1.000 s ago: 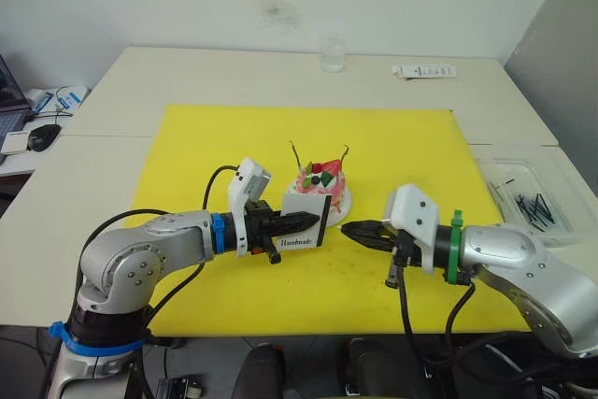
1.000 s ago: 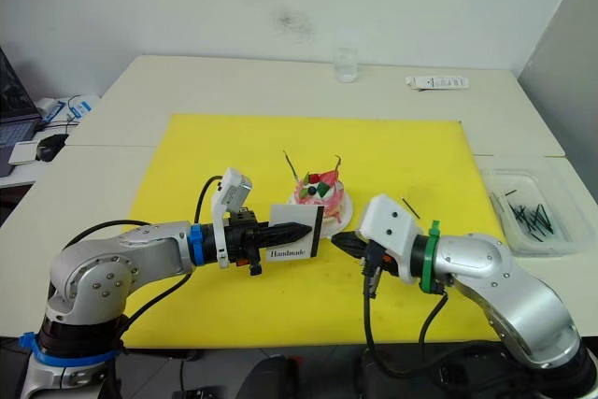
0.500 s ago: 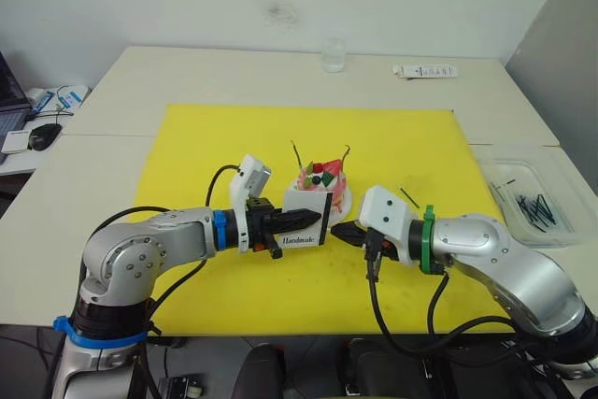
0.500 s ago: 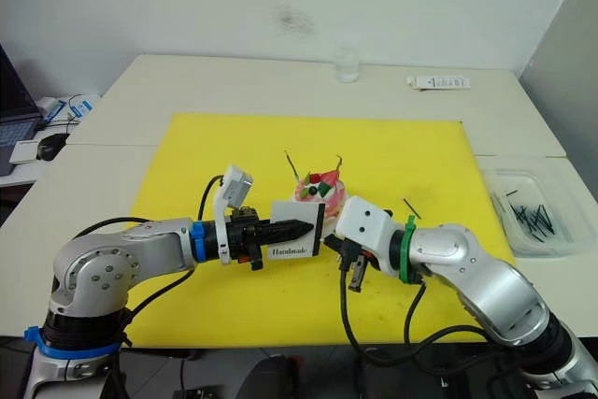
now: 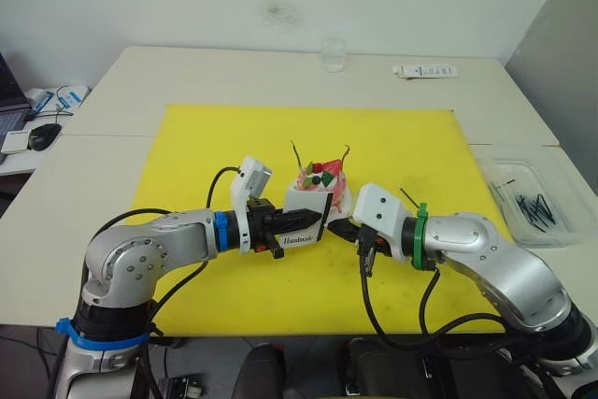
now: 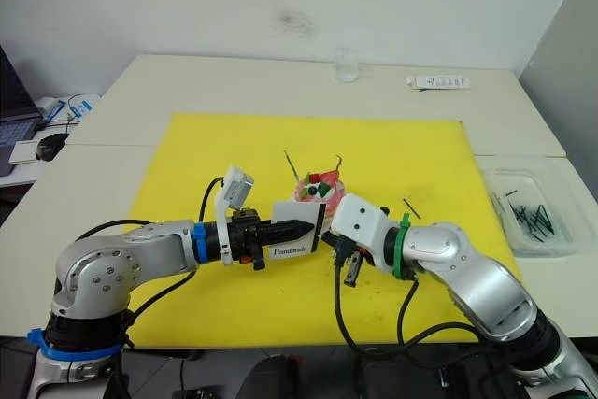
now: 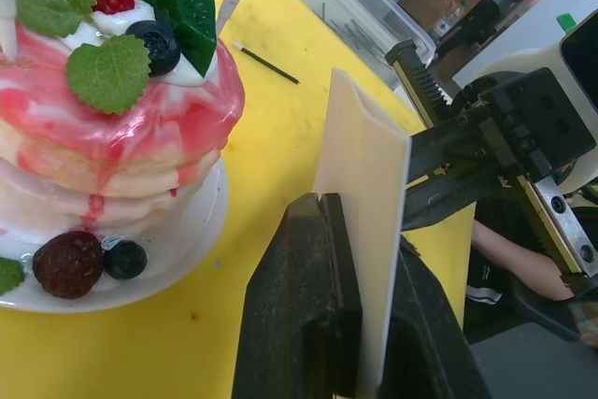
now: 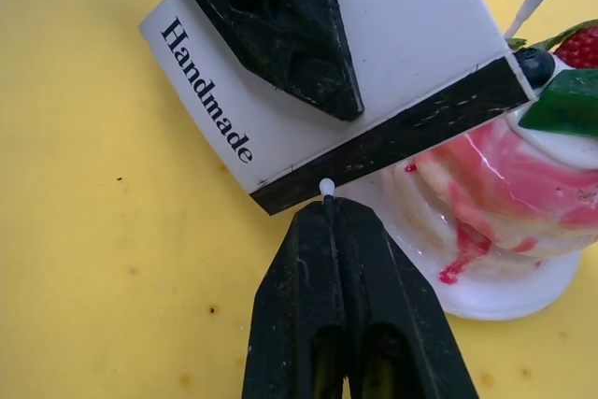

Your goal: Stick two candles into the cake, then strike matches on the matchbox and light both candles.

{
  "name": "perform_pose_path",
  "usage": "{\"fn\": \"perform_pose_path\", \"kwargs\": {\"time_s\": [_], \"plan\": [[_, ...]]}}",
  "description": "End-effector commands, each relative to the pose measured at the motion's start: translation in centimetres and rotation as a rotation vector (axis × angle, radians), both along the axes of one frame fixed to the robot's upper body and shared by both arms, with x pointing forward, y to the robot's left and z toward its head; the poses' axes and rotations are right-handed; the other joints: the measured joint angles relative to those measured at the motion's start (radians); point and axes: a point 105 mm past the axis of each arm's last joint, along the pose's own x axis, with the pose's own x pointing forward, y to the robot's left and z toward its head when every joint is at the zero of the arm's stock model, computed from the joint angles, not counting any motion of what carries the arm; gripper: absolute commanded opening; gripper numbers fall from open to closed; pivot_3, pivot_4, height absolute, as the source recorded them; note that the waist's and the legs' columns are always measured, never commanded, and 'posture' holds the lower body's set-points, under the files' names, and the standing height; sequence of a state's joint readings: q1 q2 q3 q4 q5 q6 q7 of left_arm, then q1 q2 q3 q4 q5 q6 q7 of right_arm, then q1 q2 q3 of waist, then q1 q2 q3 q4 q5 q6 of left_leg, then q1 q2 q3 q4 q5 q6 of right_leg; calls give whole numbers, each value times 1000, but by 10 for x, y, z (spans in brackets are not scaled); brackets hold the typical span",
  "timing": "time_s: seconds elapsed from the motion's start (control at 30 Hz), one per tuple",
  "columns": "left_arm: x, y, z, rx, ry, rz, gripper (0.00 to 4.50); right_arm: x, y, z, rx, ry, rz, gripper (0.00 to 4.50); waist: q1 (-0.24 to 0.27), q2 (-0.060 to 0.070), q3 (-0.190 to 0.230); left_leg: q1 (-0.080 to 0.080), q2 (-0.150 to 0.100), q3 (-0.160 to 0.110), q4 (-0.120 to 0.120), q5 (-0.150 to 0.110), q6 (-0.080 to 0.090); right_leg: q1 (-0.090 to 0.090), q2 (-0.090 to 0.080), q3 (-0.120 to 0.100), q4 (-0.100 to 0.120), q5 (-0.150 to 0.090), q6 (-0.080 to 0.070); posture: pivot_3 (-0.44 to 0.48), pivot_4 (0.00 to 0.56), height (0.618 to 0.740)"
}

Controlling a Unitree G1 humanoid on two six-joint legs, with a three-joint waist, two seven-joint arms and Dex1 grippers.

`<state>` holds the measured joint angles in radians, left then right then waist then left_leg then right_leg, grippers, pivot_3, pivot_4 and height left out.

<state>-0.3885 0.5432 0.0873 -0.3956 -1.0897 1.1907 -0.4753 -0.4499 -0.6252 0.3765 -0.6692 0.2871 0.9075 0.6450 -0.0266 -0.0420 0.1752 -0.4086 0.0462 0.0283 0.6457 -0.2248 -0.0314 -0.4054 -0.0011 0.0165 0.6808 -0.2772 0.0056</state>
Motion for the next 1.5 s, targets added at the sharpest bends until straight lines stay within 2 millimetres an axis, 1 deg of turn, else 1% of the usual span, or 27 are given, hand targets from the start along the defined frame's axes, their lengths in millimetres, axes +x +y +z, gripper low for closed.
{"fn": "perform_pose_path", "kwargs": {"time_s": [0.03, 0.1, 0.13, 0.17, 0.23, 0.27, 0.3, 0.37, 0.43, 0.5, 0.6, 0.7, 0.77, 0.87, 0.97, 1.07, 1.17, 1.23, 1.37, 1.5], "plan": [[-8, -19, 29, -132, -73, -73, 0, -5, 9, 5, -3, -28, 57, 16, 0, 0, 0, 0, 0, 0, 0, 0, 0, 0, 0, 0, 0, 0, 0, 0, 150, 740], [-1, -24, 60, -199, -172, -82, 0, -11, 11, -2, -39, -4, 107, 16, 2, -1, 0, 0, 0, 0, 0, 0, 0, 0, 0, 0, 0, 0, 0, 0, 150, 740], [5, -24, 77, -221, -220, -73, 0, -13, 11, -4, -57, 4, 125, 16, 6, -1, 1, -1, 0, -1, 1, 0, 0, 0, 0, -1, 0, 0, 0, 0, 150, 740], [9, -23, 87, -235, -248, -65, 0, -15, 10, -6, -69, 8, 136, 16, 11, -2, 1, -1, 0, -2, 1, 0, 0, 0, 0, -3, 0, 0, 0, 0, 150, 740], [25, -2, 132, -209, -402, -2, 0, -17, 6, -3, -81, 9, 155, 16, 11, -1, 1, -2, -1, -2, 2, 0, 0, 0, 3, -2, 0, 0, 0, 0, 150, 740], [29, 8, 148, -191, -456, 24, 0, -16, 4, 0, -81, 7, 156, 16, 7, -1, 1, -1, -2, -2, 1, 0, 0, 0, 3, -1, 0, 0, 0, 0, 150, 740], [30, 16, 157, -162, -492, 38, 0, -15, 2, 3, -80, 4, 151, 16, -1, -1, 1, -1, -3, -1, 1, 0, 0, 0, 4, -1, 0, 0, 0, 0, 150, 740], [30, 24, 158, -119, -500, 49, 0, -10, -3, 8, -69, -5, 123, 16, -10, 0, 1, 1, -1, 2, -1, 0, 0, -1, 5, 1, -1, 0, 1, 0, 150, 740], [26, 28, 149, -89, -475, 34, 0, -6, -6, 13, -52, -10, 95, 16, -7, 0, 0, 2, 0, 2, -2, 0, 0, 0, 4, 2, 0, 0, 1, 0, 150, 740], [22, 30, 136, -74, -431, 22, 0, -4, -9, 17, -31, -10, 68, 16, -3, 0, 0, 1, 1, 1, -2, 0, 0, -1, 4, 0, 0, -1, 1, 0, 150, 740], [11, 37, 108, -37, -334, -1, 0, -3, -12, 26, 3, -16, 36, 16, -2, 0, 0, -3, 2, -1, -1, 0, 0, -3, 0, -1, 0, 0, 1, 0, 150, 740], [3, 46, 88, -17, -252, 2, 0, -3, -15, 33, 21, -21, 22, 16, -2, 0, 1, -4, 1, -1, -1, 0, 0, -4, -1, -1, 0, 0, 0, 0, 150, 740], [-3, 54, 66, 24, -186, 14, 0, -3, -14, 39, 37, -32, 18, 16, -5, 0, 1, -4, 1, 0, -1, 0, 0, -4, -1, -1, 0, -1, 1, 0, 150, 740], [-10, 60, 46, 46, -126, 24, 0, -4, -12, 45, 56, -39, 18, 16, -3, 0, 1, -3, 1, 0, -1, 0, 0, -3, -2, -1, 0, -1, 1, 0, 150, 740], [-20, 67, 16, 110, -48, 27, 0, -4, -8, 51, 74, -56, 25, 16, -2, 0, 1, -3, 1, -1, -1, 0, 0, -3, -1, -1, 0, -1, 1, 0, 150, 740], [-29, 73, -9, 154, 9, 32, 0, -1, -1, 61, 94, -89, 32, 16, -3, 1, 1, -2, 1, 1, -1, 0, 0, -3, -2, 0, 0, 0, 0, 0, 150, 740], [-32, 68, -28, 159, 35, 31, 0, 5, 9, 73, 107, -142, 37, 16, -2, 1, 1, -2, 1, 1, -1, 0, 0, -3, -2, 0, 0, 0, -1, 0, 150, 740], [-32, 61, -36, 157, 36, 16, 0, 9, 17, 80, 120, -174, 34, 16, -1, 1, 1, -1, 1, 1, -1, 0, 0, -3, -2, 0, 0, 0, -1, 0, 150, 740], [-30, 48, -37, 122, 31, -4, 0, 19, 32, 95, 128, -267, 15, 16, 3, 1, 1, -2, 0, 1, -1, 0, 0, -3, -2, 0, 0, 0, -1, 0, 150, 740], [-28, 40, -37, 108, 21, -22, 0, 35, 34, 98, 76, -377, -20, 16, 9, 1, 1, -3, -2, 2, 0, 0, 0, -3, -4, 0, -1, 0, -1, 0, 150, 740]]}}
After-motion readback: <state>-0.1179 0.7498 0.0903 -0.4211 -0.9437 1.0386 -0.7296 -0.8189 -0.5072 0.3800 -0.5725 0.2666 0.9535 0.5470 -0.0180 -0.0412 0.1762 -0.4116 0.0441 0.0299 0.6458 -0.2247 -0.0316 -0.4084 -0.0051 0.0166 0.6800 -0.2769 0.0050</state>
